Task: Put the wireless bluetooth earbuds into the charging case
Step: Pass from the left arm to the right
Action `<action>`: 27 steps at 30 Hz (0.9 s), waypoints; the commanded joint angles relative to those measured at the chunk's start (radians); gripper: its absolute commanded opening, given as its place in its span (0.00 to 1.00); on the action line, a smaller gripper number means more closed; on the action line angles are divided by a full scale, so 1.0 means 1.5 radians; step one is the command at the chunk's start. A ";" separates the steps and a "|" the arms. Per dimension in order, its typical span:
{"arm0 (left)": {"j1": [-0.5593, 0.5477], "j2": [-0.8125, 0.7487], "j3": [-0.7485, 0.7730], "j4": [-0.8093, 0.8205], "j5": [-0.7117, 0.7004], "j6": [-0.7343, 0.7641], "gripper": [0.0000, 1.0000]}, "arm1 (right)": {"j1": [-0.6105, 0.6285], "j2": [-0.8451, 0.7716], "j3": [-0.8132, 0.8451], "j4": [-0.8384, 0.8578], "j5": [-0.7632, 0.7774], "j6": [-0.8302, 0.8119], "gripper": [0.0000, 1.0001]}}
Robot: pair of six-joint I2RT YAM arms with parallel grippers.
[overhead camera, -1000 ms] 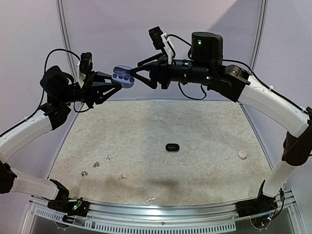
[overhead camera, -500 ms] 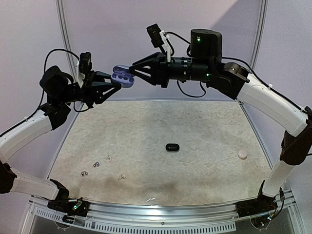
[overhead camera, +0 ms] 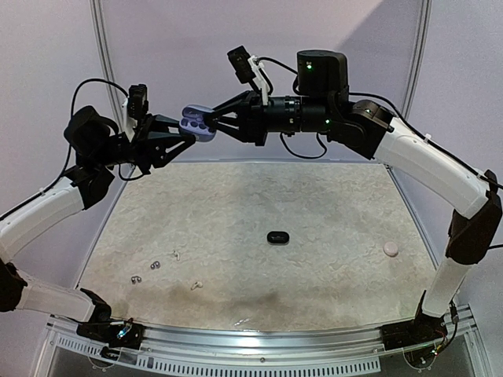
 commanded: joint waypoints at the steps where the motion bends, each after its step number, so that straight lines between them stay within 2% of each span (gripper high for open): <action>1: -0.006 -0.003 -0.006 0.016 0.004 -0.003 0.00 | 0.004 0.005 0.017 -0.027 -0.010 -0.003 0.21; 5: -0.006 -0.002 -0.006 0.016 0.003 -0.003 0.00 | 0.003 0.006 0.030 -0.042 -0.023 -0.009 0.13; 8: -0.006 -0.002 -0.007 0.018 0.002 -0.002 0.00 | 0.003 0.006 0.040 -0.048 -0.023 -0.011 0.00; 19: -0.008 -0.012 -0.018 0.038 -0.065 -0.031 0.00 | 0.006 -0.018 0.035 -0.026 -0.014 -0.004 0.00; 20: -0.008 -0.012 -0.020 0.051 -0.071 -0.042 0.00 | 0.007 -0.019 0.035 -0.024 -0.014 -0.002 0.04; 21: -0.008 -0.011 -0.021 0.065 -0.076 -0.056 0.00 | 0.009 -0.018 0.034 -0.019 -0.014 0.000 0.19; 22: -0.008 -0.011 -0.022 0.078 -0.080 -0.063 0.00 | 0.010 -0.017 0.035 -0.014 -0.017 0.002 0.28; 24: -0.009 -0.011 -0.022 0.100 -0.087 -0.073 0.00 | 0.011 -0.016 0.035 -0.006 -0.027 0.006 0.35; 27: -0.009 -0.014 -0.020 0.121 -0.090 -0.090 0.00 | 0.012 -0.029 0.011 0.019 -0.032 0.011 0.41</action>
